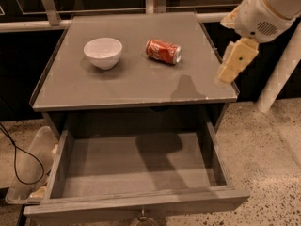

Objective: Place coke can into top drawer

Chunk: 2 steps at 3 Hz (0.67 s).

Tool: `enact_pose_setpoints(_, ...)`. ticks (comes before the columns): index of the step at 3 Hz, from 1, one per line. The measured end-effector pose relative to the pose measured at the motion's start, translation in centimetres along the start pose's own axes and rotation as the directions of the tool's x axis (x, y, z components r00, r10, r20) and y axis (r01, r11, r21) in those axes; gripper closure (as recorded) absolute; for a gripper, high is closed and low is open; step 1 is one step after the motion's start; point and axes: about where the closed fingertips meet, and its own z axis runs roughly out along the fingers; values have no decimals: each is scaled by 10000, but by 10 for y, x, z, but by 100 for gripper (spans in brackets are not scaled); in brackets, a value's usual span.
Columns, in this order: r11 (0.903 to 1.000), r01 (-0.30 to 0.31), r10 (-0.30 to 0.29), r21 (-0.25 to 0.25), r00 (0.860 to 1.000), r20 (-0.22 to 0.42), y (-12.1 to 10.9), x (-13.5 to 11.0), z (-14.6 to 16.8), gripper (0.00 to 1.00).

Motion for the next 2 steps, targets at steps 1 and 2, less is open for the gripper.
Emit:
enact_pose_setpoints(1,9982,-566,585,-183,9897,1305,-37,-13,32,0)
enact_pose_setpoints(2,9982,-566,585,-184,9897,1305,-37,-13,32,0)
